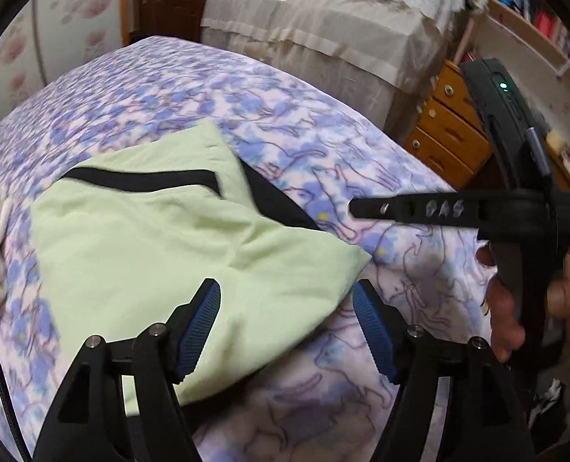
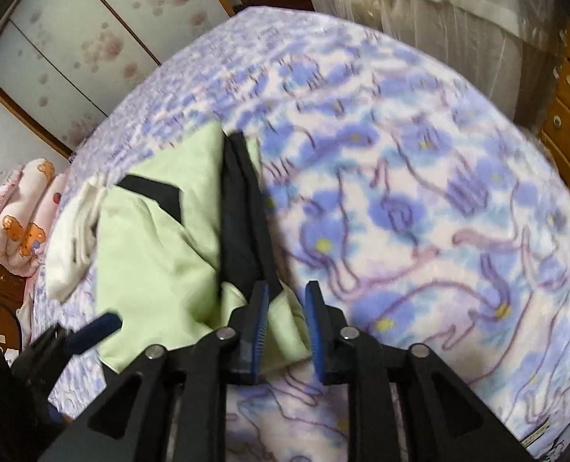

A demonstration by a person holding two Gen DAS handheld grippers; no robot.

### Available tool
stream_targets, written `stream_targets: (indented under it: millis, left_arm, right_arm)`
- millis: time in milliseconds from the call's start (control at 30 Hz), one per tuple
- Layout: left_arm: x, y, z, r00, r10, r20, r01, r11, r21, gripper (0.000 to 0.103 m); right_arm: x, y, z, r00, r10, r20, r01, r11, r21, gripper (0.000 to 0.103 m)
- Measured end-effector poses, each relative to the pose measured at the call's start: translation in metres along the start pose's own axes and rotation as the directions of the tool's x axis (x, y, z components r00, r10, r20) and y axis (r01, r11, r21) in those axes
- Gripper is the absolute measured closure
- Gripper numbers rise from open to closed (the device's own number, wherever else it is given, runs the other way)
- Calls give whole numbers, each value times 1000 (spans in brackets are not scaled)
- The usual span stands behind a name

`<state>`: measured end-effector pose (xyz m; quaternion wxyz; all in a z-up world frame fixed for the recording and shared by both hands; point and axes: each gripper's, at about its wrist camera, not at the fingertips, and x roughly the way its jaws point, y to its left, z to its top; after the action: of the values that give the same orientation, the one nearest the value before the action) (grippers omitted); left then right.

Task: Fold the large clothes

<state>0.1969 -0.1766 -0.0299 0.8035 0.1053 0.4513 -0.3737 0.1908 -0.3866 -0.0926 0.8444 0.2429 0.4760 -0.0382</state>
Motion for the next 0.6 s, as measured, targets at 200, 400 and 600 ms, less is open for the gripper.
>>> stream_targets:
  millis: [200, 400, 600]
  left_arm:
    - [-15, 63, -13, 988, 118, -99, -135, 973, -187, 33]
    - [-2, 143, -49, 969, 119, -217, -206, 873, -443, 33]
    - [20, 169, -62, 972, 59, -226, -172, 835, -522, 33]
  right_arm:
    - [4, 22, 12, 988, 98, -117, -106, 992, -69, 71]
    - [44, 51, -3, 968, 51, -245, -101, 975, -197, 71]
    - [69, 46, -4, 955, 51, -291, -109, 977, -185, 94]
